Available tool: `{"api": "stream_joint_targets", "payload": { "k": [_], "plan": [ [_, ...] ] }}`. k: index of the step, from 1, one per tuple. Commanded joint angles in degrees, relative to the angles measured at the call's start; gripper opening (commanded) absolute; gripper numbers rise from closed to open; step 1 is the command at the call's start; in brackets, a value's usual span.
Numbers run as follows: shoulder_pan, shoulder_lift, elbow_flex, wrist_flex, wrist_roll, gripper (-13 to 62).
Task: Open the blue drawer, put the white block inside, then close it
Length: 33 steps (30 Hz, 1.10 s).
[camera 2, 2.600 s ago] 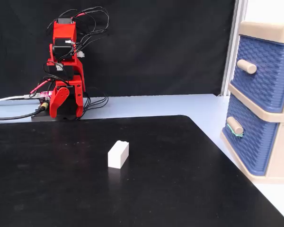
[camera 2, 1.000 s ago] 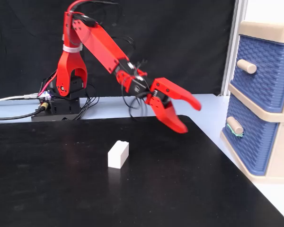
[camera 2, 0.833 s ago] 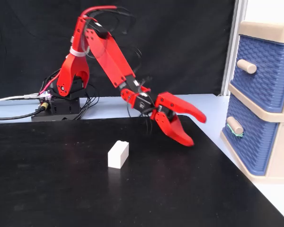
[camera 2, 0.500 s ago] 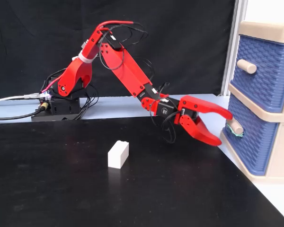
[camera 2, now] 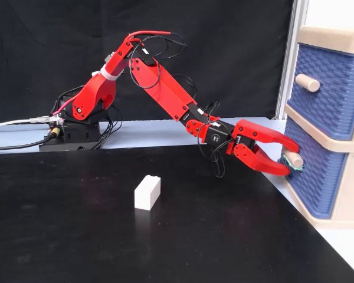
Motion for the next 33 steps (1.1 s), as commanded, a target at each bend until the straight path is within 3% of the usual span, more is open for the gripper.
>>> {"api": "stream_joint_targets", "payload": {
  "k": [1, 2, 8, 17, 22, 23, 26, 27, 30, 33],
  "plan": [
    [0.3, 1.9, -2.0, 1.7, 1.2, -3.2],
    [0.3, 1.9, -2.0, 3.3, 1.2, -7.9],
    [0.7, 5.0, 1.6, 9.6, 1.4, -8.3],
    [4.2, 31.2, 38.3, 9.1, 1.4, -8.3],
    [5.4, 36.5, 44.5, 9.3, 1.4, -7.6],
    [5.3, 36.3, 44.3, 9.1, 1.1, -2.8],
    [5.9, 35.8, 42.2, 10.1, 1.1, 30.8],
    [6.4, 36.1, 42.2, 10.8, 1.1, 34.0],
    [8.8, 42.7, 42.5, 18.6, 0.9, 34.2],
    [11.8, 51.9, 40.6, 41.0, 0.1, 34.0]
  ]
}}
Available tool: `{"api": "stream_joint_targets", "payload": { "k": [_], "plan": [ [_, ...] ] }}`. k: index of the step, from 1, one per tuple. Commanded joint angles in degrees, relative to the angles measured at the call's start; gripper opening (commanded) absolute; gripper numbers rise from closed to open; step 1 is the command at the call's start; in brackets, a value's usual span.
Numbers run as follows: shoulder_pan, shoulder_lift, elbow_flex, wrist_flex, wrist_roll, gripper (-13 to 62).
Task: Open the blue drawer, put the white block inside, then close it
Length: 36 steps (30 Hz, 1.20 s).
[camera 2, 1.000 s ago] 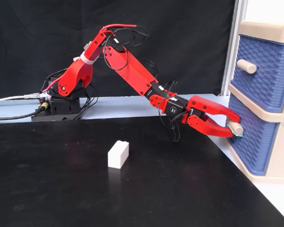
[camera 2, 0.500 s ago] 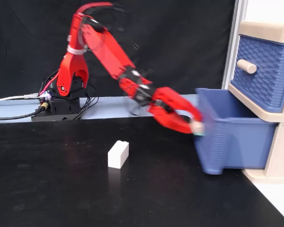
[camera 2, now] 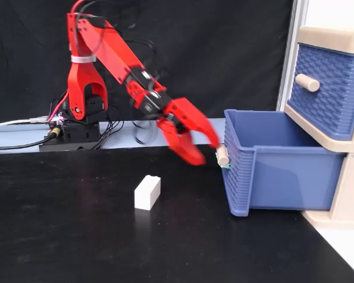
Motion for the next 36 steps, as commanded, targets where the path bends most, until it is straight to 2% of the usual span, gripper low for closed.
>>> {"api": "stream_joint_targets", "payload": {
  "k": [1, 5, 10, 16, 33, 36],
  "plan": [
    [2.7, 8.9, -4.7, 20.7, -1.3, 34.0],
    [8.6, 11.9, -21.4, 53.7, -15.2, 34.0],
    [16.3, 1.2, -39.6, 72.9, -31.1, 34.0],
    [21.7, -10.7, -44.8, 71.7, -37.5, 34.0],
    [21.3, -24.3, -48.3, 62.0, -37.4, 33.7],
    [21.3, -25.0, -48.3, 61.9, -37.5, 28.8]
  ]
}}
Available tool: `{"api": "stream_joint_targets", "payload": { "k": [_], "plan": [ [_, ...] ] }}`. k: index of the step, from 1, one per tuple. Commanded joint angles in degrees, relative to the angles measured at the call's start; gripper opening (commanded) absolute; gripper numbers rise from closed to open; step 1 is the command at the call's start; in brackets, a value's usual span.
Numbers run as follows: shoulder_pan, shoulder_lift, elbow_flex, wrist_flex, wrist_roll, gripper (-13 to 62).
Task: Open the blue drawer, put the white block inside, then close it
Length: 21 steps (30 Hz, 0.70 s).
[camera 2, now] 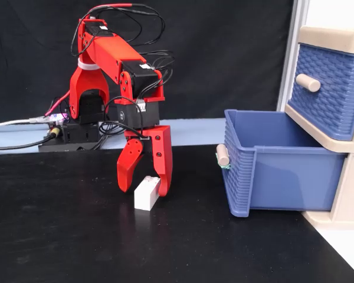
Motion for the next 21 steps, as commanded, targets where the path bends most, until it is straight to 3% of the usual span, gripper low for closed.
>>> {"api": "stream_joint_targets", "payload": {
  "k": [1, 4, 6, 14, 18, 21],
  "plan": [
    [0.4, 1.1, -2.5, 0.4, -0.4, 25.5],
    [0.4, 1.1, -2.4, 1.1, -0.6, 8.8],
    [0.8, 1.1, -2.4, 2.3, -0.9, -8.0],
    [1.8, 8.4, -6.7, 8.5, -1.3, -8.3],
    [1.0, 15.1, -20.7, 21.4, 1.5, -8.3],
    [-5.6, 14.8, -33.0, 27.1, 11.9, -8.3]
  ]
}}
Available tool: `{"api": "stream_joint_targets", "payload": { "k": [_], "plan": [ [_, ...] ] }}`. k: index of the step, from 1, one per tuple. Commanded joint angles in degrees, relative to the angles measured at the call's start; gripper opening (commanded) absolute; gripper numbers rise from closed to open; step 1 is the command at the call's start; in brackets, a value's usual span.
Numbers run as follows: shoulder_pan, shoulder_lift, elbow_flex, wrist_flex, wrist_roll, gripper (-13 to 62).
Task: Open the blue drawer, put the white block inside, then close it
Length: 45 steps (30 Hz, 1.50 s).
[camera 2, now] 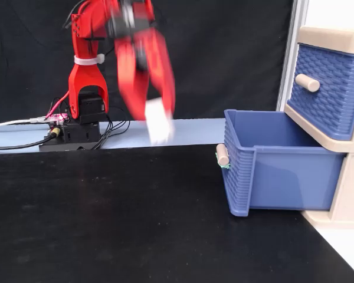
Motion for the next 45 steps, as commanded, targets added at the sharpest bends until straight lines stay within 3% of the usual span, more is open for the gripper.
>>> {"api": "stream_joint_targets", "payload": {
  "k": [1, 4, 10, 16, 17, 20, 21, 25, 33, 45],
  "plan": [
    [-8.1, 0.6, -6.9, 3.6, 12.3, -8.3],
    [-17.5, -5.2, -17.6, 3.3, 20.1, -8.3],
    [-22.3, -20.1, -37.8, 3.1, 29.3, -8.3],
    [-22.6, -21.8, -40.3, 3.3, 29.4, -7.2],
    [-22.2, -21.8, -40.4, 3.3, 29.4, -2.5],
    [-21.1, -21.9, -40.8, 3.1, 28.8, 26.8],
    [-20.2, -21.9, -40.7, 3.2, 28.5, 33.2],
    [-14.9, -20.5, -40.3, 8.8, 22.9, 34.0],
    [-7.5, -19.2, -34.5, 22.2, -5.7, 34.0],
    [-16.4, -32.1, -32.8, 15.0, -3.3, 34.0]
  ]
}}
